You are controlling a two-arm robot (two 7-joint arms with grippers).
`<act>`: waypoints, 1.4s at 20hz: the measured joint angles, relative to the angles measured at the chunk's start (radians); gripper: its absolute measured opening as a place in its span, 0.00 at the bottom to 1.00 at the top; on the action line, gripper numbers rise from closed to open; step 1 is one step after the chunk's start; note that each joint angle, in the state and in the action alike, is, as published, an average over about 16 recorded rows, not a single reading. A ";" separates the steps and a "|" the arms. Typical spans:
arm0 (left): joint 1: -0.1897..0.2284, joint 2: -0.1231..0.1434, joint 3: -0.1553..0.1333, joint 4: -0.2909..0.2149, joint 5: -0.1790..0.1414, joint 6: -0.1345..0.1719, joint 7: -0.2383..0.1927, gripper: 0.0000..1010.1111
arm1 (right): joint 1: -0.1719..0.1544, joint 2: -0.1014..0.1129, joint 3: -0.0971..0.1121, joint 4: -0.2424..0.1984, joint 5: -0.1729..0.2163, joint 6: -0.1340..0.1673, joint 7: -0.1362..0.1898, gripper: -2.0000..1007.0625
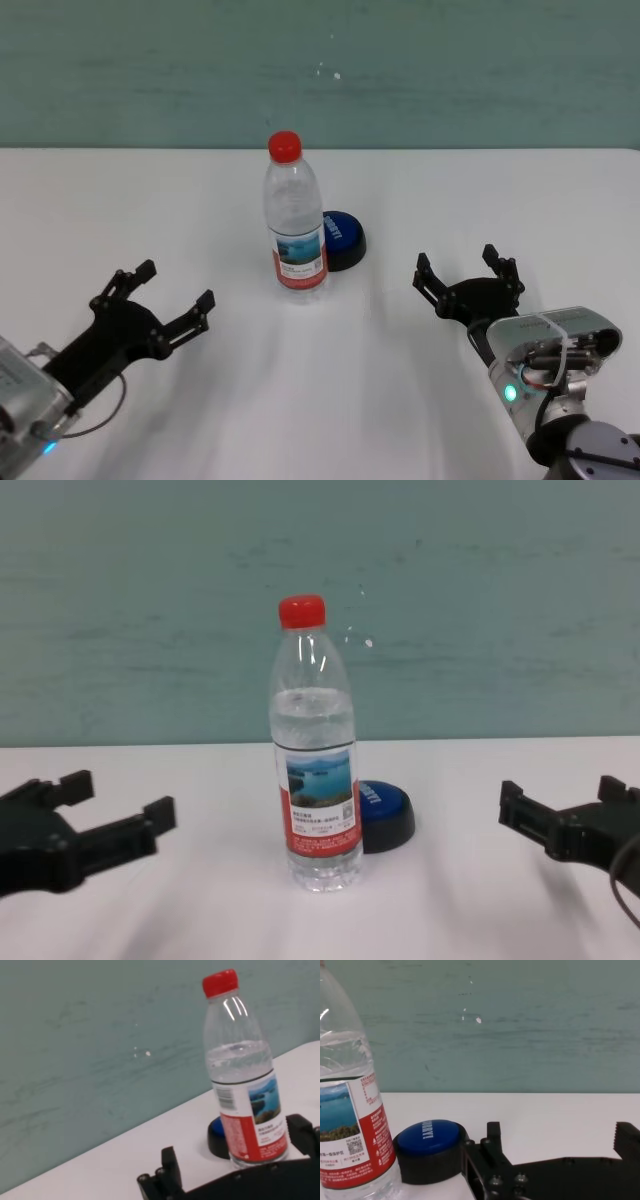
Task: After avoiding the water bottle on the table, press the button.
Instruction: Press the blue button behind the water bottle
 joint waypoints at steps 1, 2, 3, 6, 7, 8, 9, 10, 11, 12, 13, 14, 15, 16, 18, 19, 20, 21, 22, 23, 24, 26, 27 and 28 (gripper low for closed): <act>0.000 0.009 -0.006 0.005 -0.009 -0.006 -0.007 0.99 | 0.000 0.000 0.000 0.000 0.000 0.000 0.000 1.00; -0.002 0.016 -0.012 0.010 -0.017 -0.011 -0.013 0.99 | 0.000 0.000 0.000 0.000 0.000 0.000 0.000 1.00; -0.004 0.024 -0.018 0.017 -0.025 -0.016 -0.018 0.99 | 0.000 0.000 0.000 0.000 0.000 0.000 0.000 1.00; -0.018 0.042 -0.035 0.042 -0.047 -0.031 -0.032 0.99 | 0.000 0.000 0.000 0.000 0.000 0.000 0.000 1.00; -0.026 0.047 -0.040 0.052 -0.052 -0.035 -0.036 0.99 | 0.000 0.000 0.000 0.000 0.000 0.000 0.000 1.00; -0.033 0.050 -0.044 0.062 -0.057 -0.039 -0.038 0.99 | 0.000 0.000 0.000 0.000 0.000 0.000 0.000 1.00; -0.041 0.053 -0.048 0.072 -0.062 -0.043 -0.040 0.99 | 0.000 0.000 0.000 0.000 0.000 0.000 0.000 1.00; -0.052 0.056 -0.051 0.084 -0.065 -0.046 -0.043 0.99 | 0.000 0.000 0.000 0.000 0.000 0.000 0.000 1.00; -0.064 0.057 -0.054 0.097 -0.069 -0.050 -0.045 0.99 | 0.000 0.000 0.000 0.000 0.000 0.000 0.000 1.00; -0.076 0.058 -0.055 0.110 -0.071 -0.054 -0.047 0.99 | 0.000 0.000 0.000 0.000 0.000 0.000 0.000 1.00; -0.091 0.058 -0.055 0.125 -0.073 -0.057 -0.050 0.99 | 0.000 0.000 0.000 0.000 0.000 0.000 0.000 1.00; -0.107 0.058 -0.055 0.140 -0.074 -0.061 -0.053 0.99 | 0.000 0.000 0.000 0.000 0.000 0.000 0.000 1.00; -0.123 0.057 -0.054 0.155 -0.075 -0.064 -0.055 0.99 | 0.000 0.000 0.000 0.000 0.000 0.000 0.000 1.00; -0.141 0.055 -0.051 0.171 -0.076 -0.067 -0.058 0.99 | 0.000 0.000 0.000 0.000 0.000 0.000 0.000 1.00; -0.180 0.051 -0.042 0.206 -0.075 -0.072 -0.065 0.99 | 0.000 0.000 0.000 0.000 0.000 0.000 0.000 1.00; -0.200 0.048 -0.035 0.223 -0.074 -0.075 -0.070 0.99 | 0.000 0.000 0.000 0.000 0.000 0.000 0.000 1.00; -0.221 0.044 -0.028 0.242 -0.074 -0.078 -0.074 0.99 | 0.000 0.000 0.000 0.000 0.000 0.000 0.000 1.00; -0.241 0.041 -0.020 0.260 -0.072 -0.080 -0.079 0.99 | 0.000 0.000 0.000 0.000 0.000 0.000 0.000 1.00; -0.260 0.037 -0.012 0.277 -0.071 -0.082 -0.084 0.99 | 0.000 0.000 0.000 0.000 0.000 0.000 0.000 1.00; -0.279 0.033 -0.003 0.294 -0.069 -0.084 -0.088 0.99 | 0.000 0.000 0.000 0.000 0.000 0.000 0.000 1.00; -0.300 0.028 0.007 0.313 -0.067 -0.087 -0.092 0.99 | 0.000 0.000 0.000 0.000 0.000 0.000 0.000 1.00; -0.341 0.017 0.027 0.352 -0.062 -0.092 -0.100 0.99 | 0.000 0.000 0.000 0.000 0.000 0.000 0.000 1.00; -0.361 0.012 0.037 0.371 -0.059 -0.094 -0.103 0.99 | 0.000 0.000 0.000 0.000 0.000 0.000 0.000 1.00; -0.381 0.005 0.047 0.390 -0.056 -0.096 -0.106 0.99 | 0.000 0.000 0.000 0.000 0.000 0.000 0.000 1.00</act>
